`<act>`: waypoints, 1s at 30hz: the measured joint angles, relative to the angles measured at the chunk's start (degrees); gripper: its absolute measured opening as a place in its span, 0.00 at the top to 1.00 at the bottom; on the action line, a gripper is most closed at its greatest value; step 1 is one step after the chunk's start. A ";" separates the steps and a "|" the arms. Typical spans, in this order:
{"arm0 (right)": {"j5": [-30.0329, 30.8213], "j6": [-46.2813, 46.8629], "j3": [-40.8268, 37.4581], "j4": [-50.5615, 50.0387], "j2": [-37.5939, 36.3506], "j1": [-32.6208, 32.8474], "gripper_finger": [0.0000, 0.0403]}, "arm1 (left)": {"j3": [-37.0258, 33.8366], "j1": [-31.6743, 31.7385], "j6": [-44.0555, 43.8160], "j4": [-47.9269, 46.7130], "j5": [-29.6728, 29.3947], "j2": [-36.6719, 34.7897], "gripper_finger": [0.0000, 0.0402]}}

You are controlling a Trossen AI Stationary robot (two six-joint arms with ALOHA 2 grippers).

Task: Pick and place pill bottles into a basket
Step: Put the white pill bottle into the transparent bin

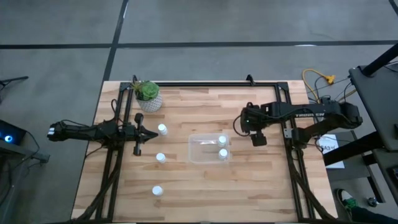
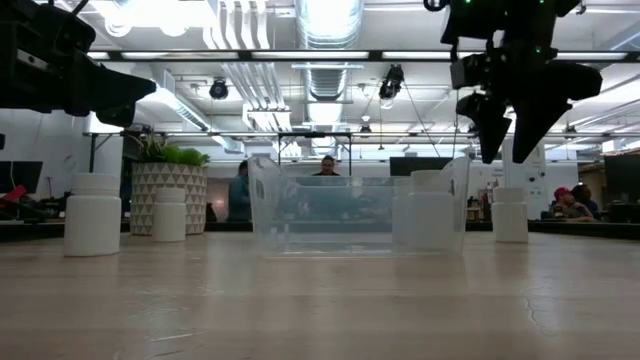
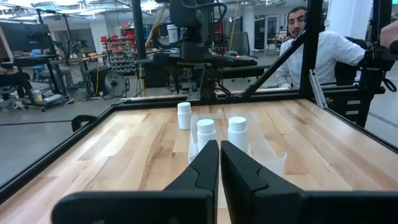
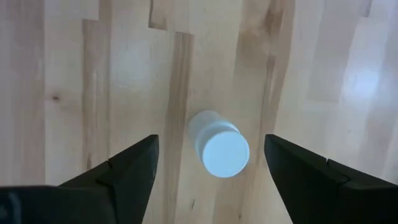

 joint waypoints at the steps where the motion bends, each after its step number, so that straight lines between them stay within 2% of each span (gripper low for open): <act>1: -0.32 -0.29 -0.02 0.05 0.00 -0.47 0.31 | 0.00 0.01 0.01 -0.02 -0.01 0.00 1.00; 20: -1.85 -3.29 -7.65 6.25 0.07 -5.68 0.33 | 0.00 0.02 0.00 0.00 -0.02 0.00 1.00; 30: -2.92 -4.35 -8.35 8.11 0.07 -7.02 0.36 | 0.00 0.02 0.02 0.00 0.00 0.00 1.00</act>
